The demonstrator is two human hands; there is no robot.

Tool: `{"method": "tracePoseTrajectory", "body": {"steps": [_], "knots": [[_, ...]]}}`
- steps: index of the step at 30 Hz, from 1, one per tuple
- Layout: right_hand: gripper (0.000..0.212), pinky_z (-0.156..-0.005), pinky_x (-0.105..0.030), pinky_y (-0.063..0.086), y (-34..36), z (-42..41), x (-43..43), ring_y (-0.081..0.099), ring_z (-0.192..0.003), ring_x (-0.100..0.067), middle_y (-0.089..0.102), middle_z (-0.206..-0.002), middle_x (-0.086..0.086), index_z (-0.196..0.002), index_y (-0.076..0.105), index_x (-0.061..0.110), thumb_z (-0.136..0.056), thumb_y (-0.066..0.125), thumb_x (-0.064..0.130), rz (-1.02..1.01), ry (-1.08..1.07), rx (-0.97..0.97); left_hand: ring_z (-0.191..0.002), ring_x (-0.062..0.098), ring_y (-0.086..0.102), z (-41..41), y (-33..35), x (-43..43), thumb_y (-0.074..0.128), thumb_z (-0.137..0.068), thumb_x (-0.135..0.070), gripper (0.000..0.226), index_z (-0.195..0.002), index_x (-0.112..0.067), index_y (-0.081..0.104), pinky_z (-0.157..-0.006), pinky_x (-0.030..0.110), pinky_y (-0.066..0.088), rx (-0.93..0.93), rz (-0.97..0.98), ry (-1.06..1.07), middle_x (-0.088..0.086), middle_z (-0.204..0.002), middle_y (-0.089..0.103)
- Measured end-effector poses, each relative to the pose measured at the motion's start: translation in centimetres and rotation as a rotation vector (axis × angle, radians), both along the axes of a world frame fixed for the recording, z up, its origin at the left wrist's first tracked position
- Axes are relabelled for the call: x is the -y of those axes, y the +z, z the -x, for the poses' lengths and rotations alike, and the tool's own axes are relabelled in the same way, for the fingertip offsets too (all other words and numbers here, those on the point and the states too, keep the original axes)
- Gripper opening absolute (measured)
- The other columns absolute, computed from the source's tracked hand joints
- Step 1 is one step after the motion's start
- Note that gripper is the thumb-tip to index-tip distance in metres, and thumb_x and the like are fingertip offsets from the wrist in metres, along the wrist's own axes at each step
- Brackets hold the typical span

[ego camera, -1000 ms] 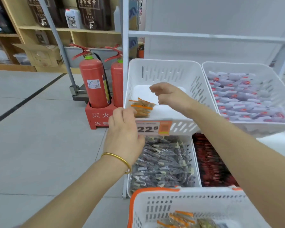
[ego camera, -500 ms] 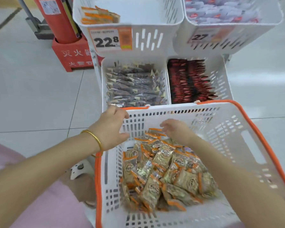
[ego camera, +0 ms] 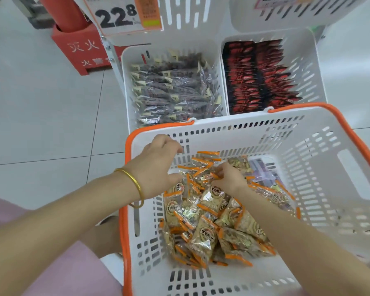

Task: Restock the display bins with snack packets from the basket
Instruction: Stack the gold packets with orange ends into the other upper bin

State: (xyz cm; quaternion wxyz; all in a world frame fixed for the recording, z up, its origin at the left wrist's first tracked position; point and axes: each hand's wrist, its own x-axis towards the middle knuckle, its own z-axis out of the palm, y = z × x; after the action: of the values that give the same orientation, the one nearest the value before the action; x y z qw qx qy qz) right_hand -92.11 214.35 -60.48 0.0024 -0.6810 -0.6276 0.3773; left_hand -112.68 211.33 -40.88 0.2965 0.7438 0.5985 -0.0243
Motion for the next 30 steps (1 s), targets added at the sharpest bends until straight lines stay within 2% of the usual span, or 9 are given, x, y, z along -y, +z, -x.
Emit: {"method": "tracePoseTrajectory", "body": {"steps": [4,9,12,15,18,20,22,25,30], "knots": [[0.027,-0.080,-0.032,0.053,0.1,-0.1,0.0,0.063,-0.098,-0.019,0.067,-0.114,-0.002,-0.111,0.068,0.015,-0.085,0.069,0.025,-0.037,0.022,-0.027,-0.123,0.013,0.035,-0.8,-0.2,-0.5,0.058,-0.090,-0.028,0.054,-0.137,-0.023,0.034,-0.102,0.028,0.036,0.003,0.015,-0.023,-0.005,-0.138,0.024],[0.008,-0.070,-0.031,0.053,3.2,-1.1,-0.8,0.060,-0.074,-0.014,0.071,-0.090,0.001,-0.088,0.075,0.014,-0.084,0.070,0.019,-0.159,0.031,-0.143,-0.118,0.014,0.039,-1.3,-0.2,-1.1,0.059,-0.089,-0.028,0.053,-0.136,-0.021,0.035,-0.099,0.026,0.038,0.009,-0.001,-0.030,-0.003,-0.137,0.026],[0.006,-0.070,-0.027,0.053,7.2,-1.9,-1.3,0.062,-0.070,-0.015,0.067,-0.075,0.001,-0.088,0.073,0.011,-0.084,0.069,0.013,-0.125,-0.079,-0.396,-0.120,0.016,0.042,-1.4,-0.1,-1.4,0.059,-0.090,-0.027,0.055,-0.138,-0.019,0.034,-0.100,0.027,0.038,0.025,0.001,0.012,0.000,-0.139,0.027],[0.009,-0.080,-0.034,0.052,11.4,-2.2,-1.7,0.061,-0.075,-0.019,0.069,-0.079,-0.018,-0.083,0.071,0.002,-0.083,0.070,0.010,-0.104,-0.148,-0.621,-0.125,0.016,0.043,-1.3,0.0,-1.8,0.058,-0.090,-0.033,0.060,-0.141,-0.016,0.032,-0.098,0.028,0.040,0.082,0.031,0.089,0.002,-0.143,0.033],[0.013,-0.077,-0.025,0.049,15.0,-1.1,-1.6,0.060,-0.075,-0.013,0.067,-0.078,-0.015,-0.073,0.070,0.002,-0.083,0.068,0.010,-0.152,-0.085,-0.737,-0.112,0.014,0.054,-1.4,0.3,-2.1,0.055,-0.092,-0.034,0.040,-0.127,-0.016,0.048,-0.084,0.024,0.045,0.253,0.077,0.204,-0.001,-0.121,0.053],[0.010,-0.071,-0.022,0.048,16.6,-0.3,-1.4,0.058,-0.073,-0.015,0.067,-0.078,-0.012,-0.075,0.071,0.004,-0.083,0.068,0.009,-0.175,-0.078,-0.793,-0.094,0.021,0.061,-1.1,0.3,-2.5,0.054,-0.094,-0.028,0.027,-0.114,-0.010,0.059,-0.088,0.036,0.050,0.417,0.089,0.294,0.003,-0.097,0.062],[0.008,-0.062,-0.019,0.046,17.7,0.0,-1.2,0.057,-0.069,-0.016,0.068,-0.076,-0.010,-0.079,0.073,0.003,-0.082,0.069,0.009,-0.190,-0.100,-0.811,-0.080,0.022,0.057,-0.8,0.7,-2.7,0.052,-0.095,-0.022,0.019,-0.098,-0.007,0.063,-0.094,0.048,0.048,0.600,0.128,0.389,0.008,-0.084,0.060],[0.008,-0.058,-0.015,0.046,19.1,-0.1,-1.1,0.058,-0.060,-0.007,0.067,-0.068,-0.001,-0.081,0.071,0.005,-0.078,0.075,0.011,-0.289,-0.149,-0.758,-0.073,0.023,0.053,-0.8,1.3,-2.9,0.049,-0.097,-0.021,0.028,-0.071,-0.011,0.045,-0.086,0.046,0.052,0.740,0.160,0.481,0.016,-0.082,0.051],[0.014,-0.059,-0.017,0.048,21.7,0.4,-1.2,0.059,-0.058,-0.010,0.061,-0.081,0.002,-0.072,0.064,0.011,-0.073,0.079,0.011,-0.537,-0.094,-0.632,-0.081,0.028,0.063,-0.9,2.4,-2.7,0.044,-0.098,-0.029,0.023,-0.089,-0.009,0.049,-0.068,0.033,0.059,0.807,0.233,0.471,0.016,-0.092,0.058]]}}
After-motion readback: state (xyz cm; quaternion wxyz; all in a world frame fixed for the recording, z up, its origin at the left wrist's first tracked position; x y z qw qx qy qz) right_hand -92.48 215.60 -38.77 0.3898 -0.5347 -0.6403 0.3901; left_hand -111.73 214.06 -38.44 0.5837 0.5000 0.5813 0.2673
